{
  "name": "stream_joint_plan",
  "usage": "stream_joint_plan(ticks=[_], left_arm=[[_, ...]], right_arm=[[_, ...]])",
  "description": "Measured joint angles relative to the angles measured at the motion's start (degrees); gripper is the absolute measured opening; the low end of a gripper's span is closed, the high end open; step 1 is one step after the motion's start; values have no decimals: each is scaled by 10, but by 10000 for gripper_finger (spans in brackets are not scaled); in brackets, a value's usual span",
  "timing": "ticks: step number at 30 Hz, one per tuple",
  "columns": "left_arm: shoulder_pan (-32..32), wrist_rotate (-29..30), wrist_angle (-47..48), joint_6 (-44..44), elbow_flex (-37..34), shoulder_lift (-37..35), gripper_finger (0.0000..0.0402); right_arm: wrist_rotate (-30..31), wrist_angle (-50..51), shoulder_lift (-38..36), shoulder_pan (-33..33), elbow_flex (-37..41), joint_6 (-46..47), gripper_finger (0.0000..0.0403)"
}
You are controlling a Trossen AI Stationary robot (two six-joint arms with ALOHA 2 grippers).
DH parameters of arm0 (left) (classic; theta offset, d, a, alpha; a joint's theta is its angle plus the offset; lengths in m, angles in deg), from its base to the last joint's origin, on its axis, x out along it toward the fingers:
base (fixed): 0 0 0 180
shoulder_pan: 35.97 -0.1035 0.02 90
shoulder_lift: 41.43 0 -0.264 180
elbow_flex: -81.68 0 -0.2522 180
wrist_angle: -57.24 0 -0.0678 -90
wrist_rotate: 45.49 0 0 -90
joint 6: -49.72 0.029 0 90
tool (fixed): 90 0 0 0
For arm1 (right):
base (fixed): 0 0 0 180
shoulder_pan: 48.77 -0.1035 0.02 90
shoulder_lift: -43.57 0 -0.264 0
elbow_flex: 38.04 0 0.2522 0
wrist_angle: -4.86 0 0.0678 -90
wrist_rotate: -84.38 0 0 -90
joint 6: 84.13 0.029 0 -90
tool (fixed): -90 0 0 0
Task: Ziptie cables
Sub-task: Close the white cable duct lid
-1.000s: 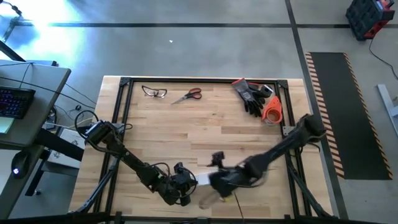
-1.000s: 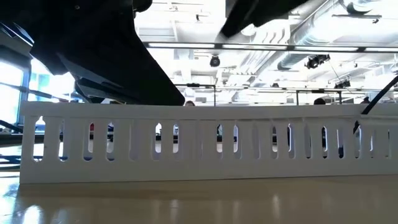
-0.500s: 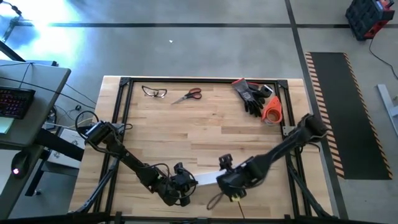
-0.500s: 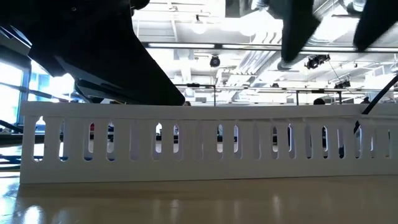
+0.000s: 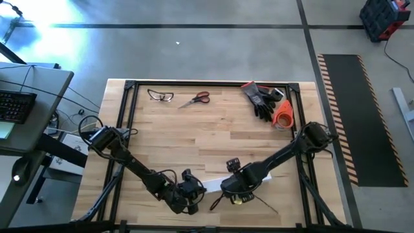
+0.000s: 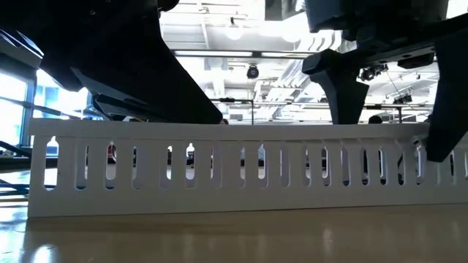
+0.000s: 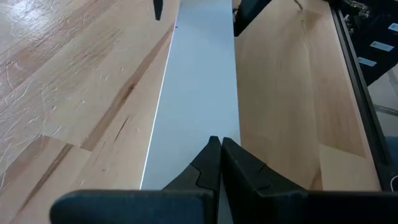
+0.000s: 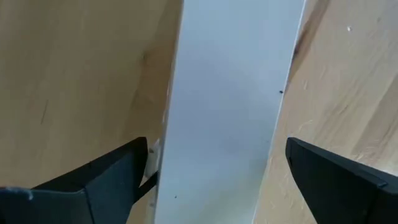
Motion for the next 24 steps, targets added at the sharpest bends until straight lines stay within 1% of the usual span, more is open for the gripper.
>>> stream_joint_plan(ticks=[4,10,13,18,23,24], left_arm=[[0,0,-1,0,0,0,0],[0,0,-2,0,0,0,0],[1,0,-2,0,0,0,0],[1,-2,-4,0,0,0,0],[1,-2,-4,0,0,0,0],[1,-2,-4,0,0,0,0]], right_arm=[[-4,0,1,0,0,-1,347],[-17,14,19,0,0,-2,305],[-20,17,29,0,0,-2,277],[-23,16,29,0,0,0,219],[-28,16,29,1,0,-2,218],[-32,15,29,1,0,-2,224]])
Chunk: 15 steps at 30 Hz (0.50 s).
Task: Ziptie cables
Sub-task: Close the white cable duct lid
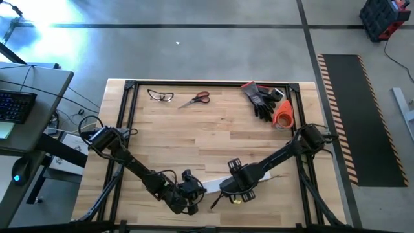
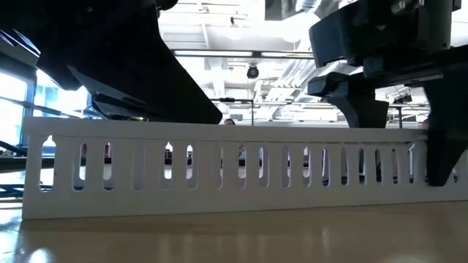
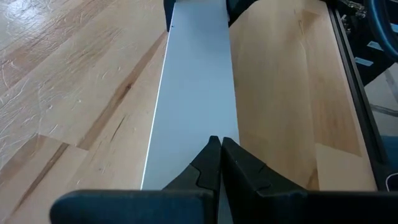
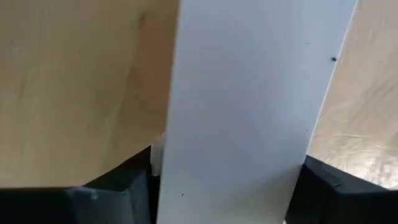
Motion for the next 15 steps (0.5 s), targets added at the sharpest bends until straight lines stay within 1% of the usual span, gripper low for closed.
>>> stream_joint_plan(ticks=[1,4,6,8,11,15], left_arm=[[0,0,-1,0,0,0,0],[0,-1,-1,0,0,-3,0],[0,3,-1,10,-1,-10,0],[1,10,5,25,-2,-21,0],[4,39,19,51,-5,-41,6],[4,45,18,83,-4,-68,30]], right_arm=[[-5,-1,0,0,0,-1,236],[-33,-3,0,0,-1,1,292],[-36,-3,-2,0,-1,5,325],[-28,-3,-8,-1,-1,5,348],[-1,-5,-23,-2,-2,13,365],[23,-7,-40,-4,-2,27,364]])
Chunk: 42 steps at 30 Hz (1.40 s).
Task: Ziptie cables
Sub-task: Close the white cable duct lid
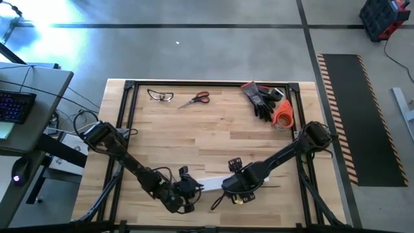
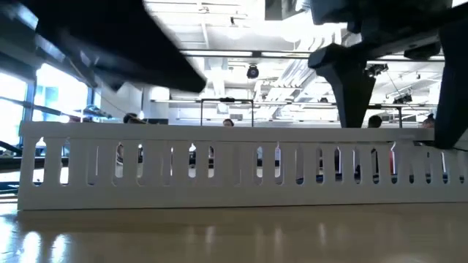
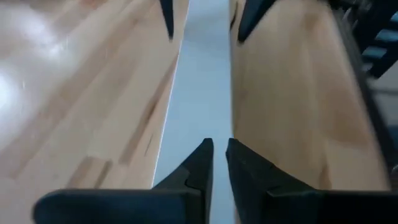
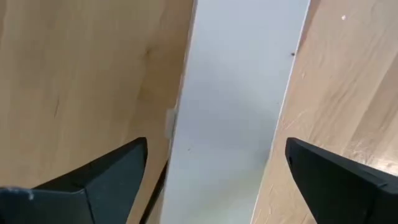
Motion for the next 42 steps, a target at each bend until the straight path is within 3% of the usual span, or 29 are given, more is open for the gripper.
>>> stream_joint_plan(ticks=[4,8,15,20,26,42], left_arm=[[-2,10,-11,16,1,-5,66],[-5,12,-21,20,1,-5,103],[-6,8,-109,91,2,-6,133],[-18,-1,-146,138,3,-6,133],[-50,-10,-149,169,18,-6,133],[-74,-56,-152,172,32,15,133]], right_arm=[[7,5,-1,-4,0,4,354],[51,10,-16,-26,0,4,339],[124,-60,-104,-67,71,28,310],[103,-155,-163,-67,170,64,301],[40,-291,-161,-44,226,34,301],[29,-286,-105,-6,211,18,297]])
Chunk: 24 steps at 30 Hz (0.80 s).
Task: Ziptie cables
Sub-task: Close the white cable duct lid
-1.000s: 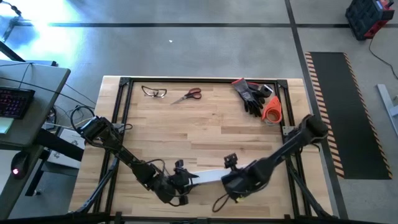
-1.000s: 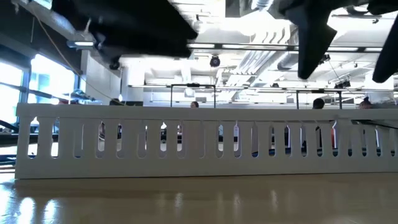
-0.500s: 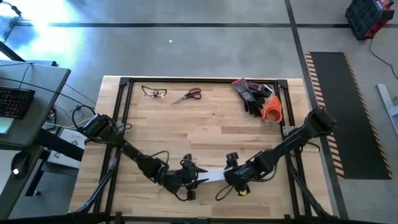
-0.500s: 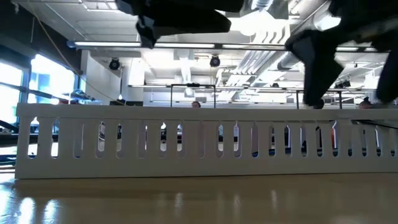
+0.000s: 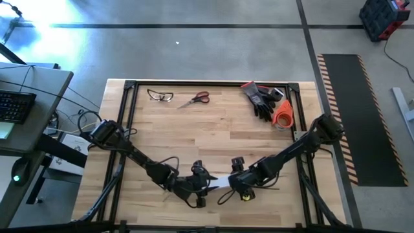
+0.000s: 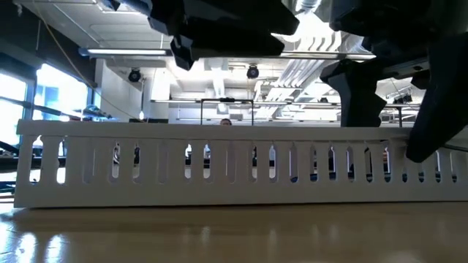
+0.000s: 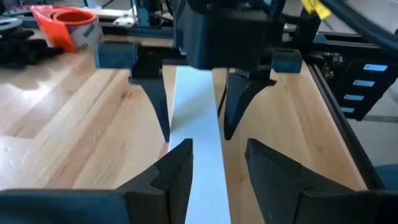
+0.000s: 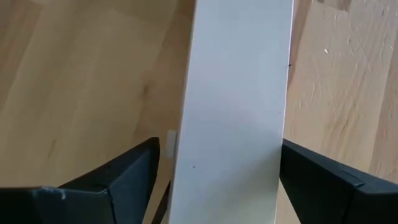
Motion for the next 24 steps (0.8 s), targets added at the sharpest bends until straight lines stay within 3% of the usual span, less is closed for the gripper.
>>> stream_joint_plan(ticks=[5,9,18,20,24], left_arm=[[0,-1,0,-17,0,11,133],[-2,-2,-3,-26,0,11,133],[-3,-2,-15,-25,0,11,133],[-5,-2,-16,-25,0,11,133],[-7,-3,-22,-22,0,11,133]], right_arm=[[8,1,5,0,0,11,273],[10,-1,8,0,0,16,227],[19,-2,9,-3,0,12,224],[13,0,9,-3,-1,11,246],[-3,37,9,-2,-26,19,334]])
